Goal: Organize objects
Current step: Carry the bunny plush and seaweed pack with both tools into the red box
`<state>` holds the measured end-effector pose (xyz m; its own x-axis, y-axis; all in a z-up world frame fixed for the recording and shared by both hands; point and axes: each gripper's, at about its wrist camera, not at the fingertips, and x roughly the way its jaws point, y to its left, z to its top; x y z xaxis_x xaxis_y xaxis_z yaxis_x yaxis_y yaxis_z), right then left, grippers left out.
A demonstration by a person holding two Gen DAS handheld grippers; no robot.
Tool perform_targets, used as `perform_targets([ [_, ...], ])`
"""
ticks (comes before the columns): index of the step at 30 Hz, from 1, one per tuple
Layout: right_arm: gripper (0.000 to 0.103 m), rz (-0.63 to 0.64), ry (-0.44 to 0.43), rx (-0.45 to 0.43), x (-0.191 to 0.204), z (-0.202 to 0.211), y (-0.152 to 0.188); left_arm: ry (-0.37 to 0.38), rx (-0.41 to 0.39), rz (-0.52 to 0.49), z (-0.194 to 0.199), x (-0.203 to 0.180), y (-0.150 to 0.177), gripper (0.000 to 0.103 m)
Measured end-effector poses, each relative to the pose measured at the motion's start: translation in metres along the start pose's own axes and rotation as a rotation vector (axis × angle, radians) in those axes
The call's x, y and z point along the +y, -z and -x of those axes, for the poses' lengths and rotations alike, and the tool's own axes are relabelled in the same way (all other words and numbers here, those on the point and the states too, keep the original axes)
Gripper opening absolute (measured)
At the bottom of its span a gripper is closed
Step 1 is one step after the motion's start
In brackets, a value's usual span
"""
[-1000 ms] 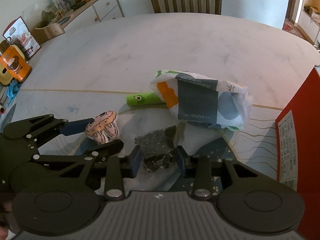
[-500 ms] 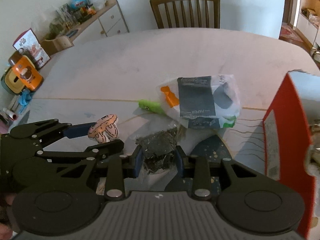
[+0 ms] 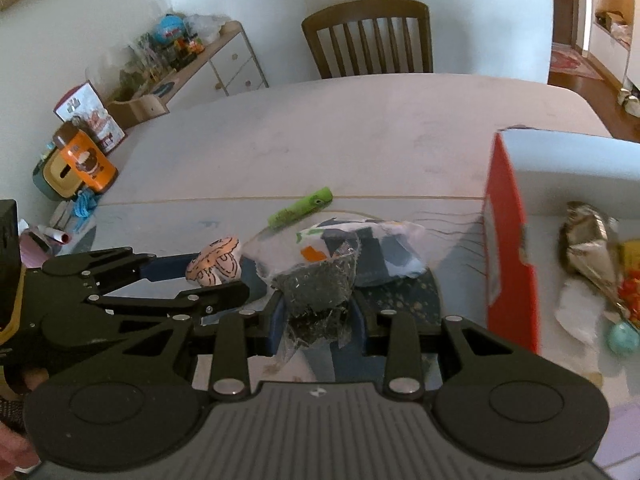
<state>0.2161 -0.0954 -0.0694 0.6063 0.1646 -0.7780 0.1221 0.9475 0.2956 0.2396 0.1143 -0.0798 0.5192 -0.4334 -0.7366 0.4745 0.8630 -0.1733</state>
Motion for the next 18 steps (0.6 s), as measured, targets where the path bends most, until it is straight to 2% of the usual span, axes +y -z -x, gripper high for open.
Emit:
perform_targets([
  [8,0.033,-0.008,-0.02,-0.051,-0.017,0.049,0.009,0.029,-0.035,-0.032,0.033,-0.046,-0.013,0.053],
  [18,0.033,-0.001,-0.033,-0.104,-0.057,0.102,0.021,0.064,-0.064,-0.067,0.049,-0.114,-0.026,0.053],
])
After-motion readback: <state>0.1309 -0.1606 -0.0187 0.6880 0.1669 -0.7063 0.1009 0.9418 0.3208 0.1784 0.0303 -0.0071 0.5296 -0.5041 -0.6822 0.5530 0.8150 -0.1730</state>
